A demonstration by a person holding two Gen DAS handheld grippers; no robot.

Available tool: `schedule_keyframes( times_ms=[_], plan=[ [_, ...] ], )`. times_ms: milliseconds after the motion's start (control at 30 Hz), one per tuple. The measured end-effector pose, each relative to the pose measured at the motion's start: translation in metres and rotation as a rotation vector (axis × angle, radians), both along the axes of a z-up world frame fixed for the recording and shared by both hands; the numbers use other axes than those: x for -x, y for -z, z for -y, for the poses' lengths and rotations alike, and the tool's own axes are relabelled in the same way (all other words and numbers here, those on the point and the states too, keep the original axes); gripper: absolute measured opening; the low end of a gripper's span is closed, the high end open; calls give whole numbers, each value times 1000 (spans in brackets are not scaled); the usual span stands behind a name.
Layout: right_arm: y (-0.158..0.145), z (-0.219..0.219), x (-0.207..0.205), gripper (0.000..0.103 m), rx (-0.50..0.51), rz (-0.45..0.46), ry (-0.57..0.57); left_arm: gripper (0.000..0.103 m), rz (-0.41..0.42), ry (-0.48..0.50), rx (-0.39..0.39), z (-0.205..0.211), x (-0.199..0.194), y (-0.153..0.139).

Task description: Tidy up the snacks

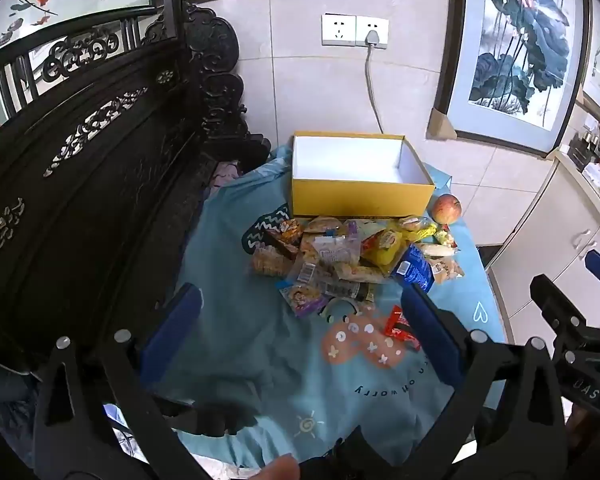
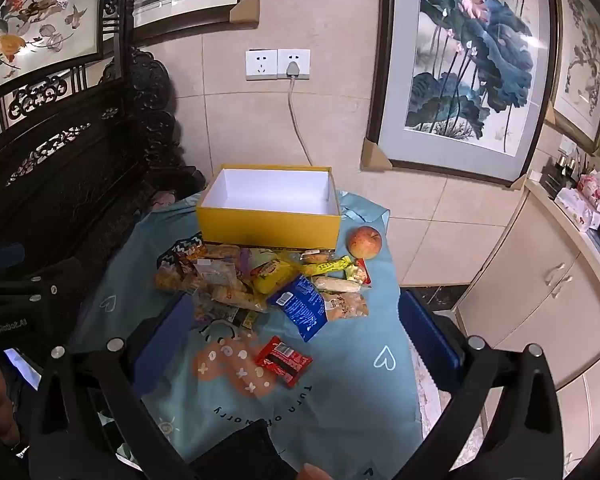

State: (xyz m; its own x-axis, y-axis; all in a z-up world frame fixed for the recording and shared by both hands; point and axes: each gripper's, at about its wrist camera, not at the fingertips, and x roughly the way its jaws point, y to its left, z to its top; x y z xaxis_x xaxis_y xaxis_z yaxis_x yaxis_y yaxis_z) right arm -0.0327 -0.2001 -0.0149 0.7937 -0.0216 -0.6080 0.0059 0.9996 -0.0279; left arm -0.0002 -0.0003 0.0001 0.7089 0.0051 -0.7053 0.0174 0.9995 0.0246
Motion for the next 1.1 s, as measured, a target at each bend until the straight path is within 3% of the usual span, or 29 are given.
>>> schedule_keyframes(
  times_ms=[1100],
  plan=[
    [6, -5, -2, 102, -10, -4, -2, 101, -19, -3, 3, -6, -1, 10]
  ],
)
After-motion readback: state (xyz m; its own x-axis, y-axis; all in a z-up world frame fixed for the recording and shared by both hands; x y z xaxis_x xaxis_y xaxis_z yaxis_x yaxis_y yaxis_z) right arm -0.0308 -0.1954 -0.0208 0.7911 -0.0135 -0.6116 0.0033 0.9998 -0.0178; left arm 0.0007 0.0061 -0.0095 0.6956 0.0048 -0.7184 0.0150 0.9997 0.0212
